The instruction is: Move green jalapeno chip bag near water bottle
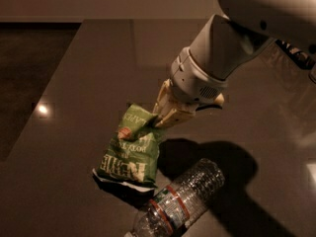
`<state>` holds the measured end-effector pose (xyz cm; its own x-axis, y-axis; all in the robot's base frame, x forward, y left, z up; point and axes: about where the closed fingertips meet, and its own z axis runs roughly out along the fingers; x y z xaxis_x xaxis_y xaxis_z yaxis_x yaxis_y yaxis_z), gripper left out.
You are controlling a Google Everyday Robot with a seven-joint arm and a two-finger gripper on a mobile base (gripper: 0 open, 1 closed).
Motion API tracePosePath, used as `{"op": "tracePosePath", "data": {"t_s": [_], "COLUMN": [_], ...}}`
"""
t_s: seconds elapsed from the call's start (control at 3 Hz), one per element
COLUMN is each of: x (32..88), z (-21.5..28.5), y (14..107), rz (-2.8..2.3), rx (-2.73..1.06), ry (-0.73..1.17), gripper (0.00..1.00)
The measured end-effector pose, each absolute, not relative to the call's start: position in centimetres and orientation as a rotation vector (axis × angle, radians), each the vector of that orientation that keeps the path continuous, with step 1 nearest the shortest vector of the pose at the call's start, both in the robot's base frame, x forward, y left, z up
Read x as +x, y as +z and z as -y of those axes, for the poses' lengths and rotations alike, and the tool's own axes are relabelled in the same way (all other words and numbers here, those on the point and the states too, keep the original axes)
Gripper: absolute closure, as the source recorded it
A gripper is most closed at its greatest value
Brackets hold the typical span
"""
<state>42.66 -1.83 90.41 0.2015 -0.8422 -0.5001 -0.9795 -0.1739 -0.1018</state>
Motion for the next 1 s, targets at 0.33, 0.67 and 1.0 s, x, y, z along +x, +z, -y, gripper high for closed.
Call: {"op": "tracePosePath", "data": {"t_s": [0.33, 0.67, 1.0], "x": [42.63, 42.56, 42.51], "z": [1.71, 1.57, 1.48], "y": [90.47, 90.51, 90.53], "rz": [-1.696, -1.693, -1.692], "rx": [-2.086, -2.089, -2.090], "ry": [0.466, 0.463, 0.462], "gripper": [0.30, 0.07, 0.00]}}
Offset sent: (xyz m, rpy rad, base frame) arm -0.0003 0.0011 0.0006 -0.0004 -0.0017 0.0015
